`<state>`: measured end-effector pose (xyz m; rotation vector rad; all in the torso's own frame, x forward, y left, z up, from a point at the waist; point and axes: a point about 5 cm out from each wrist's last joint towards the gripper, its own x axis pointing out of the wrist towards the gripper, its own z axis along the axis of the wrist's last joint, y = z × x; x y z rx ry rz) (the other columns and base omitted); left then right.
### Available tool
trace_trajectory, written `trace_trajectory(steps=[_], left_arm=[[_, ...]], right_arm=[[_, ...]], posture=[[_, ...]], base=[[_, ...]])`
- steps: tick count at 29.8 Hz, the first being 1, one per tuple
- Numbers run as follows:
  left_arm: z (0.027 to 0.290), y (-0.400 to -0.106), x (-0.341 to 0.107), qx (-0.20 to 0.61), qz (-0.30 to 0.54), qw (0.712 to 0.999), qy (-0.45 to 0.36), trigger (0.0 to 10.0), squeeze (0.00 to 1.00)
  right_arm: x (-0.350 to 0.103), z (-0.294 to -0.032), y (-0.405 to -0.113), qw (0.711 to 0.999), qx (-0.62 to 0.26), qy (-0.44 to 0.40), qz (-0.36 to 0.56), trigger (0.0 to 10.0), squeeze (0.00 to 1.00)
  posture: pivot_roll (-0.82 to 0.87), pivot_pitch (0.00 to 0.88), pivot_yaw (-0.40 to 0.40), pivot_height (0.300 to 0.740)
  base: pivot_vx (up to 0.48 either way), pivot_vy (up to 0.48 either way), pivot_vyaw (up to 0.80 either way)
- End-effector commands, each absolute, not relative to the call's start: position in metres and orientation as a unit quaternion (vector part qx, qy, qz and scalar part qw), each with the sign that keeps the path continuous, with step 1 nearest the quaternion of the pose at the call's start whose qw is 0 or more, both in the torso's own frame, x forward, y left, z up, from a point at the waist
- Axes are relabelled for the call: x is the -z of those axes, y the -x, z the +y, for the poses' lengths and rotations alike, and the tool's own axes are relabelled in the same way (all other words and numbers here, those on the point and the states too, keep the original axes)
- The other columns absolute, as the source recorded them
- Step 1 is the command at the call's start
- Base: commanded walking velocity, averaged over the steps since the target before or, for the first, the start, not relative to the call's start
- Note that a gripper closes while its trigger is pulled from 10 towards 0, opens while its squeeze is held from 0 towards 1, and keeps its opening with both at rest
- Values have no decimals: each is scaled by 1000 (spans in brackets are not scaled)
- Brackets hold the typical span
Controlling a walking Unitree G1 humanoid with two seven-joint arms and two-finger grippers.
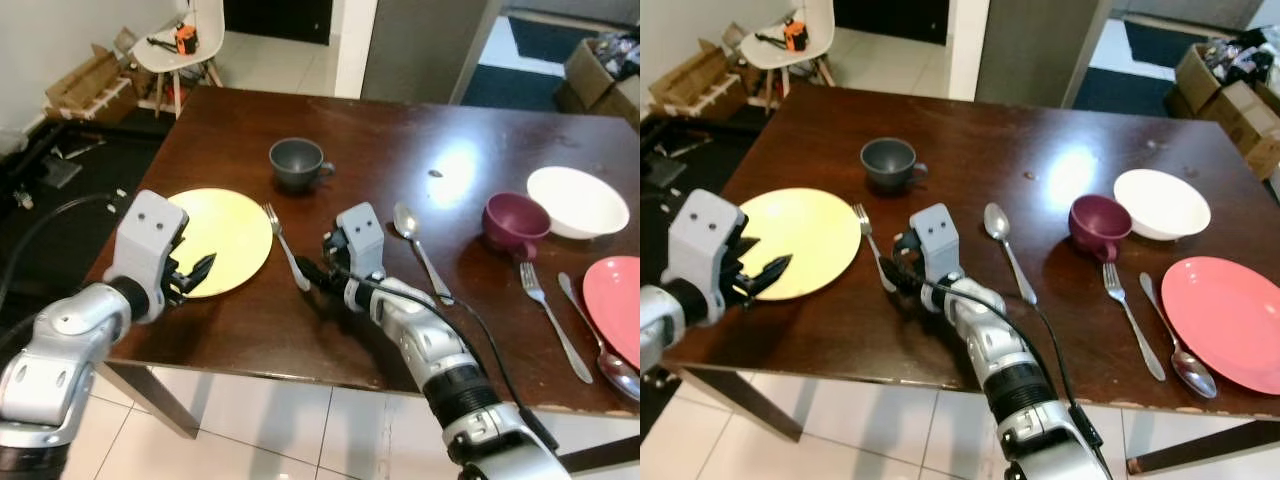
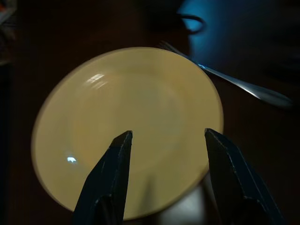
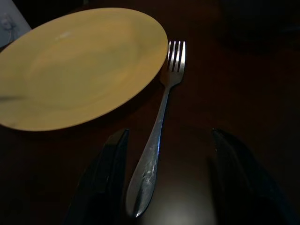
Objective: Setting the table
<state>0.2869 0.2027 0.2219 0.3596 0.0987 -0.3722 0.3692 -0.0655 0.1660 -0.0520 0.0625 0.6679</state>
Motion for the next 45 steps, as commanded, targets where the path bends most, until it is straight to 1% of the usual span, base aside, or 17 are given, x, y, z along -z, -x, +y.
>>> trace_trajectory(steps=[1, 4, 11, 14, 20, 26, 29, 36, 37, 38, 39, 42, 45], left_arm=[[195, -282, -226, 208, 53, 960, -180, 10000, 0], [190, -282, -239, 213, 38, 959, -185, 10000, 0], [170, -282, -252, 266, 32, 938, -220, 10000, 0], [168, -284, -255, 266, 27, 938, -220, 10000, 0], [167, -278, -258, 258, 29, 941, -216, 10000, 0], [170, -270, -257, 241, 38, 946, -212, 10000, 0], [173, -264, -255, 230, 45, 949, -210, 10000, 0], [174, -260, -253, 222, 52, 952, -206, 10000, 0], [175, -259, -252, 219, 54, 952, -205, 10000, 0], [175, -259, -252, 216, 55, 953, -205, 10000, 0], [175, -260, -252, 215, 55, 953, -205, 10000, 0], [176, -261, -251, 212, 57, 954, -204, 10000, 0], [176, -261, -251, 212, 57, 954, -203, 10000, 0]], right_arm=[[-165, -67, -374, 943, -331, 16, 36, 10000, 0], [-171, -69, -380, 942, -333, 13, 35, 10000, 0], [-172, -63, -382, 926, -372, 26, 51, 10000, 0], [-171, -62, -381, 922, -381, 29, 55, 10000, 0], [-170, -56, -384, 914, -395, 78, 57, 10000, 0], [-171, -56, -389, 919, -369, 119, 69, 10000, 0], [-168, -58, -394, 927, -331, 152, 92, 10000, 0], [-161, -58, -393, 922, -319, 186, 116, 10000, 0], [-159, -59, -393, 921, -319, 189, 122, 4549, 0], [-158, -61, -393, 921, -318, 190, 126, 1490, 0], [-156, -62, -393, 921, -316, 188, 129, 0, 0], [-153, -67, -392, 926, -319, 146, 142, 0, 0], [-151, -69, -392, 926, -321, 137, 146, 0, 0]], posture=[[186, 212, 22, 740], [187, 217, 22, 740], [196, 245, 12, 740], [197, 247, 11, 740], [215, 262, -4, 740], [248, 271, -31, 740], [260, 282, -46, 740], [263, 290, -54, 740], [260, 291, -53, 740], [256, 289, -52, 740], [256, 289, -52, 740], [244, 283, -45, 740], [243, 282, -44, 740]], base=[[0, 0, 0], [0, 0, 0], [0, 0, 0], [0, 0, 0], [0, 0, 0], [0, 0, 0], [0, 0, 0], [0, 0, 0], [0, 0, 0], [0, 0, 0], [0, 0, 0], [0, 0, 0], [0, 0, 0]])
